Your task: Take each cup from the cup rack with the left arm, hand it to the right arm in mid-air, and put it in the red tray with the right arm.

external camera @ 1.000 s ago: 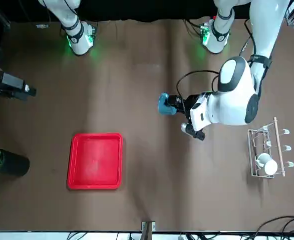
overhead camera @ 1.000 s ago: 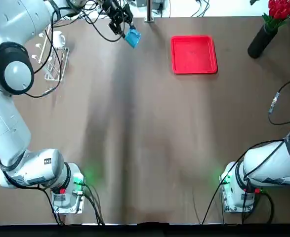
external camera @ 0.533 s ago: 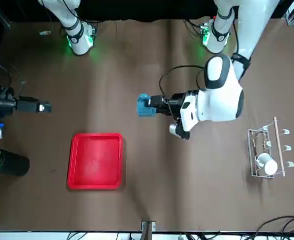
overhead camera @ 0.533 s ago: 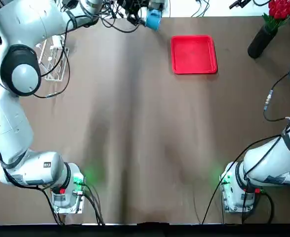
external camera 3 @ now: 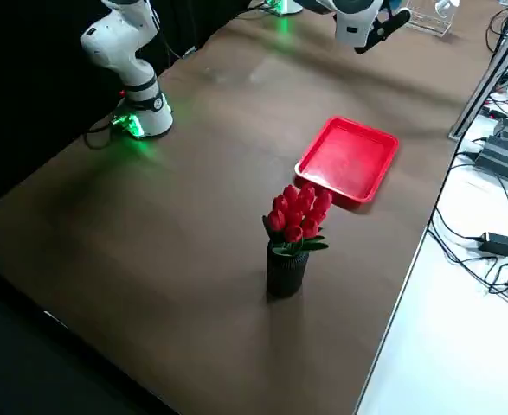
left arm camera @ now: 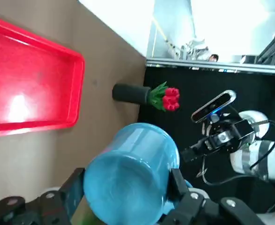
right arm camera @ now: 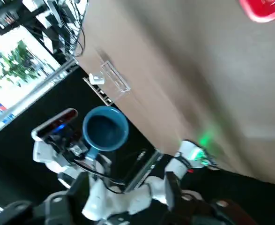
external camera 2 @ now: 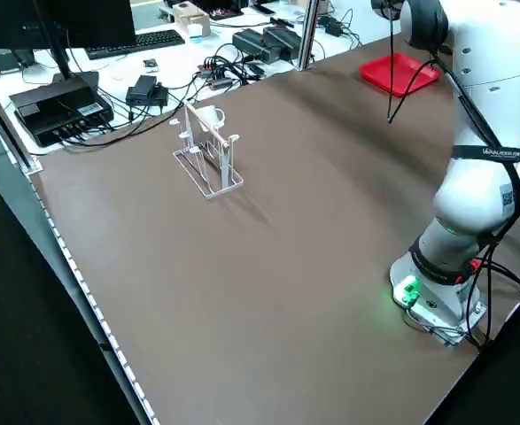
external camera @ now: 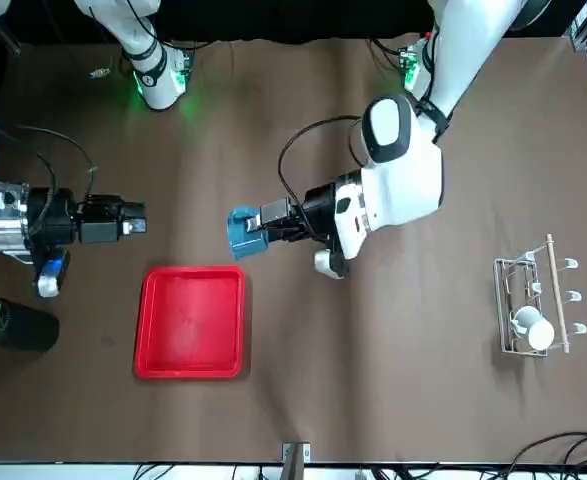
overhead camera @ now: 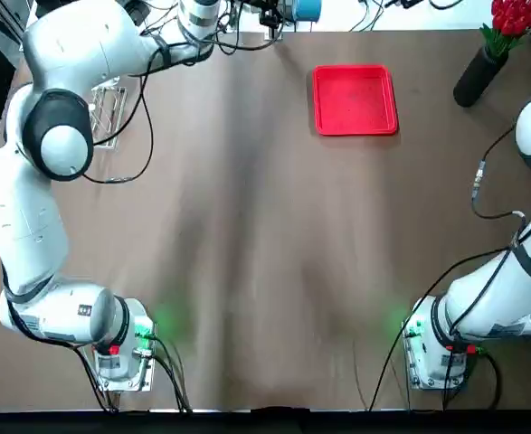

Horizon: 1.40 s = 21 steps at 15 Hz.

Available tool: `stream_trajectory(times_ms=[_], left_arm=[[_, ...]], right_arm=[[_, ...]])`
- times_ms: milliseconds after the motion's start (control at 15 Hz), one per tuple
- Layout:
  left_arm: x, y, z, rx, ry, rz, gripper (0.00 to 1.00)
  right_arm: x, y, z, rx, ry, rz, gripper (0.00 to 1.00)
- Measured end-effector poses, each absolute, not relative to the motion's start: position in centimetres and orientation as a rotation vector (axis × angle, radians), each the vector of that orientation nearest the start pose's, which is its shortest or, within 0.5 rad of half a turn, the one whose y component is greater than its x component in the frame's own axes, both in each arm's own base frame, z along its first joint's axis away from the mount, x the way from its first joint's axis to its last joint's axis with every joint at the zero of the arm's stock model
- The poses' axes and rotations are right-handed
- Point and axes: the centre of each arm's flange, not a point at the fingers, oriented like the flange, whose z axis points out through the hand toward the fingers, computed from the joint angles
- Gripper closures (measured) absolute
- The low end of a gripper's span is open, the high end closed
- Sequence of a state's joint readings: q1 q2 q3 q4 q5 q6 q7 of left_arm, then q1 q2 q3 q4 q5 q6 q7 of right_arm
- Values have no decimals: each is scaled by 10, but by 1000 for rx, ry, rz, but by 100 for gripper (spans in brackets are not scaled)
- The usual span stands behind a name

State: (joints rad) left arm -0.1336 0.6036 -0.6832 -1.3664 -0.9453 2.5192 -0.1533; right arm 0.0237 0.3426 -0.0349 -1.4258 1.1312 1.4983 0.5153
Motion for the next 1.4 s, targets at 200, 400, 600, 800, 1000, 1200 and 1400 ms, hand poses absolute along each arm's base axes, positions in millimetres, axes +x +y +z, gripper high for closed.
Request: stream_trajectory(times_ms=[200, 400, 600, 800, 1000, 1200, 1400], left_arm=[[602, -452, 495, 1885, 254, -11, 22], [596, -461, 496, 1880, 278, -18, 22], [595, -463, 496, 1877, 292, 2, 22], [593, -467, 499, 1870, 302, 30, 22], [592, -468, 500, 1868, 304, 37, 22], [593, -468, 501, 1867, 305, 38, 22], [593, -467, 501, 1867, 305, 39, 22]], right_arm=[[660, 120, 538, -1913, 676, 532, 41], [672, 141, 531, -1885, 691, 493, 41], [685, 153, 526, -1865, 672, 493, 41], [694, 166, 516, -1842, 665, 501, 41], [697, 181, 511, -1816, 648, 498, 41], [697, 191, 508, -1803, 639, 513, 42], [694, 202, 508, -1804, 626, 525, 44]])
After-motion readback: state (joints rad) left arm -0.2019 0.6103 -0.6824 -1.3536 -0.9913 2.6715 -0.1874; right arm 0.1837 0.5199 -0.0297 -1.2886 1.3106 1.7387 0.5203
